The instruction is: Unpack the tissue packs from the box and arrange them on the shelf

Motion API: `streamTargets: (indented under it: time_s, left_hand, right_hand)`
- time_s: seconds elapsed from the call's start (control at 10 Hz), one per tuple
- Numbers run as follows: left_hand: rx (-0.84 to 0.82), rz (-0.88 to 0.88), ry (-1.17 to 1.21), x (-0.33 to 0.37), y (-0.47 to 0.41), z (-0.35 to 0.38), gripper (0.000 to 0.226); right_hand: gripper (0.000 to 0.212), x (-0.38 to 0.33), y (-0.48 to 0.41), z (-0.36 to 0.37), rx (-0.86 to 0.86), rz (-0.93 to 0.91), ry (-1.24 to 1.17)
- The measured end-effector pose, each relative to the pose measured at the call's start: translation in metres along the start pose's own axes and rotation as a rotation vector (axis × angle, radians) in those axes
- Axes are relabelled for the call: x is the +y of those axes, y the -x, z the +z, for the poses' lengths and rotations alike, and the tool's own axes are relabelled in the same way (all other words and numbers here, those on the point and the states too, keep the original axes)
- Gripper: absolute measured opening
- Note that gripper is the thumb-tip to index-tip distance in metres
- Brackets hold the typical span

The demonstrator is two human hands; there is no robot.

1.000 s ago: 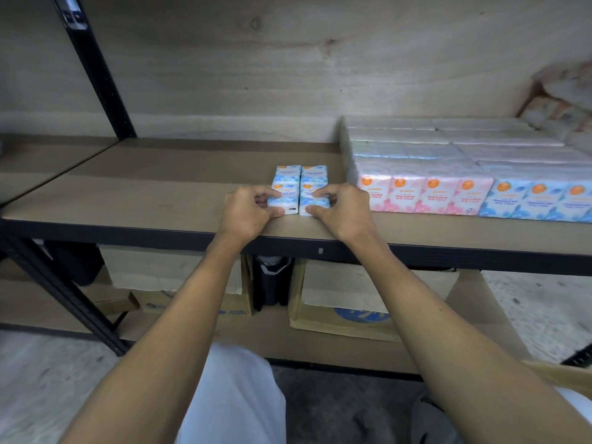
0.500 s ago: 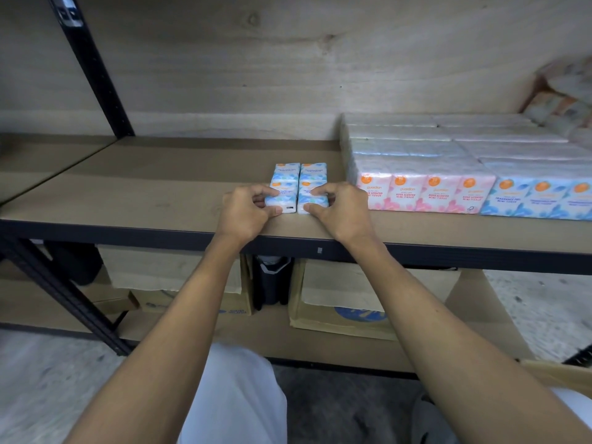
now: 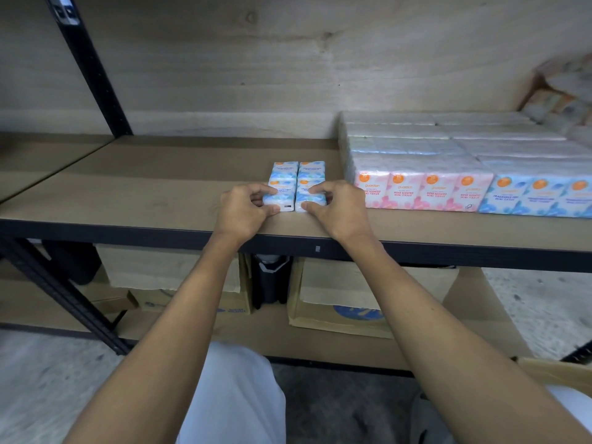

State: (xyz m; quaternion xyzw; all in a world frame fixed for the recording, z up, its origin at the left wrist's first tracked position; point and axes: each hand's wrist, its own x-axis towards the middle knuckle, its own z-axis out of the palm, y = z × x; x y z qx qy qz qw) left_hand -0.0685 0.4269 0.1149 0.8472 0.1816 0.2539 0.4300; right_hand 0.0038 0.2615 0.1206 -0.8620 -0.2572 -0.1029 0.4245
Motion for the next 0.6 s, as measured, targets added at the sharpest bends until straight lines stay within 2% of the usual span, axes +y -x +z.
streamTargets:
  time_s: [0.3,0.5,0.6]
  left_hand:
    - [-0.009,0.008,0.042,-0.001,-0.001,0.000,0.034]
    - [-0.029,0.028,0.098,-0.004,0.000,-0.003,0.041]
    - [0.151,0.121,0.063,-0.011,0.014,-0.010,0.038]
  right_hand:
    - [0.038,0.001,0.000,0.001,0.013,-0.025,0.016]
    - [0.043,-0.001,0.009,-0.005,-0.009,-0.057,-0.059]
    - [0.040,0.002,0.021,-0.024,0.033,0.000,-0.259]
